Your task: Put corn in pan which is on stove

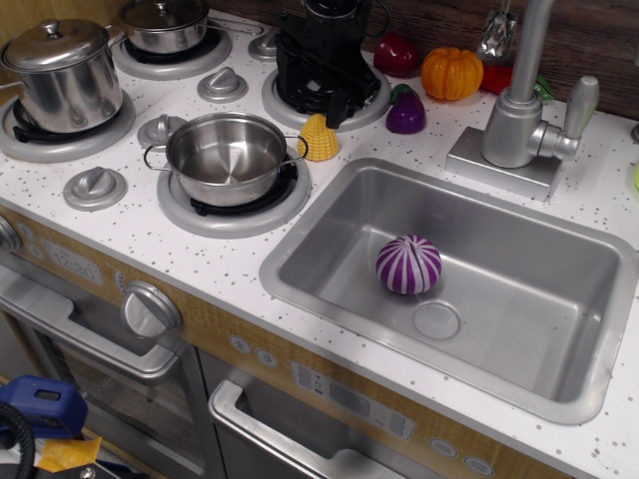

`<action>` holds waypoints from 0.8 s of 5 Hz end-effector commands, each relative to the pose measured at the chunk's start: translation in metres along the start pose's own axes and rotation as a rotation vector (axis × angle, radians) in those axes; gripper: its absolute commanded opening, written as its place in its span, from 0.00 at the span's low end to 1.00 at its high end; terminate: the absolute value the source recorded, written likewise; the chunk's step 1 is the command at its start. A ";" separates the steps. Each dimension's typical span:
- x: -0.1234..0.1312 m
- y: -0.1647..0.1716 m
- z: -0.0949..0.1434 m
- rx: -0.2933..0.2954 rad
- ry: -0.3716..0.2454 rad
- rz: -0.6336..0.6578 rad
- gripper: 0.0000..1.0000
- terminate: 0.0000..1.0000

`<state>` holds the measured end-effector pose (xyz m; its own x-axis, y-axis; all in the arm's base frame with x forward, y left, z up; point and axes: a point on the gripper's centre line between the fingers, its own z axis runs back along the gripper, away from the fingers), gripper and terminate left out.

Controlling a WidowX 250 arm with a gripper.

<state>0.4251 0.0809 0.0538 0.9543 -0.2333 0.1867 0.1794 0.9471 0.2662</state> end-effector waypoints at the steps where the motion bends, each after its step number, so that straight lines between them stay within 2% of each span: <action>1: 0.000 0.000 0.000 0.000 0.000 0.000 1.00 0.00; 4: 0.011 0.002 -0.018 -0.033 -0.027 -0.020 1.00 0.00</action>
<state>0.4332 0.0799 0.0197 0.9511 -0.2605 0.1663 0.2232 0.9512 0.2132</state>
